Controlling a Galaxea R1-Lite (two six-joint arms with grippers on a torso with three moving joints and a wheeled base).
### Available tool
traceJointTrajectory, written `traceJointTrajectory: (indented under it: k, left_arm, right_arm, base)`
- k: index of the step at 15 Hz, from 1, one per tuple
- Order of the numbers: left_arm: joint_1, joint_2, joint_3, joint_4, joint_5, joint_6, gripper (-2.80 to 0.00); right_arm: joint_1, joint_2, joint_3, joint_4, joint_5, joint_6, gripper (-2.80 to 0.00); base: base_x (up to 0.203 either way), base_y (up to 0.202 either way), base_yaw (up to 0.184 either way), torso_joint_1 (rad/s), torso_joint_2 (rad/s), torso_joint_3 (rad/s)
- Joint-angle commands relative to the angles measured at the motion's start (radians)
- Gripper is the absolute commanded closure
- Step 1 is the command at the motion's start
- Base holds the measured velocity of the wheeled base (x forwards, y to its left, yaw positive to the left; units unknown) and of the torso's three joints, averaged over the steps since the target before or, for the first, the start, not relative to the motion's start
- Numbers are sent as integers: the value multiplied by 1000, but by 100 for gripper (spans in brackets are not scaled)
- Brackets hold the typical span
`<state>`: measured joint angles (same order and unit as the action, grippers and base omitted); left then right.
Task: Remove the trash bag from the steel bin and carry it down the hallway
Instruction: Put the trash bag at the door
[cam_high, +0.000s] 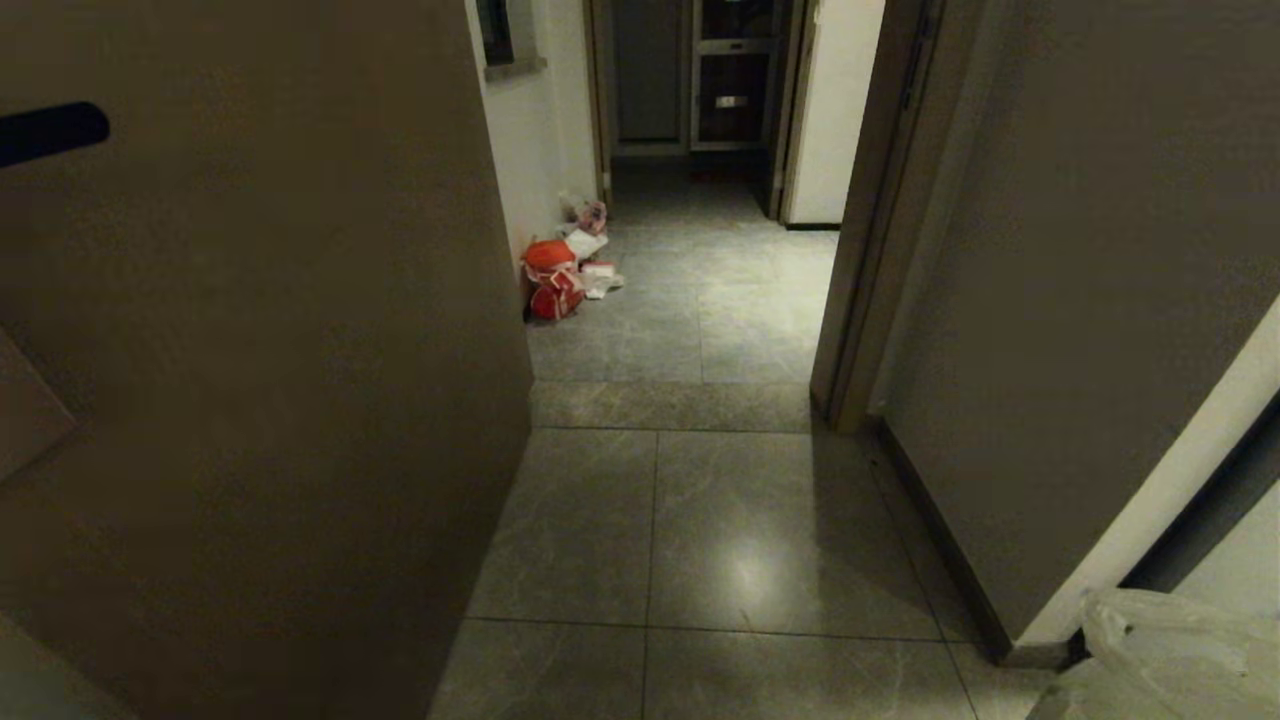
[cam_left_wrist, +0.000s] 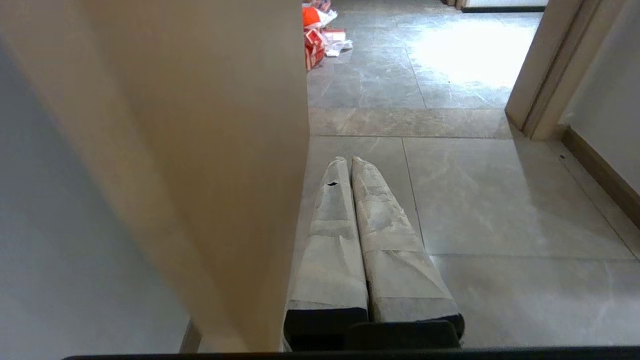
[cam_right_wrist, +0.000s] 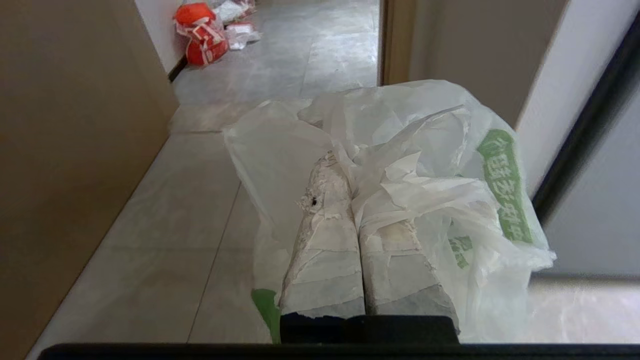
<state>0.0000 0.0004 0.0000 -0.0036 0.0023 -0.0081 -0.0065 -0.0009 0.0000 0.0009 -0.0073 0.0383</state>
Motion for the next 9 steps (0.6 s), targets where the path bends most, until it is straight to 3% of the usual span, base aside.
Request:
traceJointTrajectory:
  k: [1,6,9]
  left_arm:
    - [0,1,0,1,1,-1,0]
    - [0,1,2,1,1,-4,0]
    - [0,1,2,1,1,-3,0]
  right_arm:
    - [0,1,0,-1,0,0,0]
    - [0,1,0,-1,0,0,0]
    - [0,1,0,-1,0,0,0]
  base:
    - [203,-83,6,2,-1,6]
    - [197,-173,3,3,3,3]
    - [191,-57,-5,2,1,3]
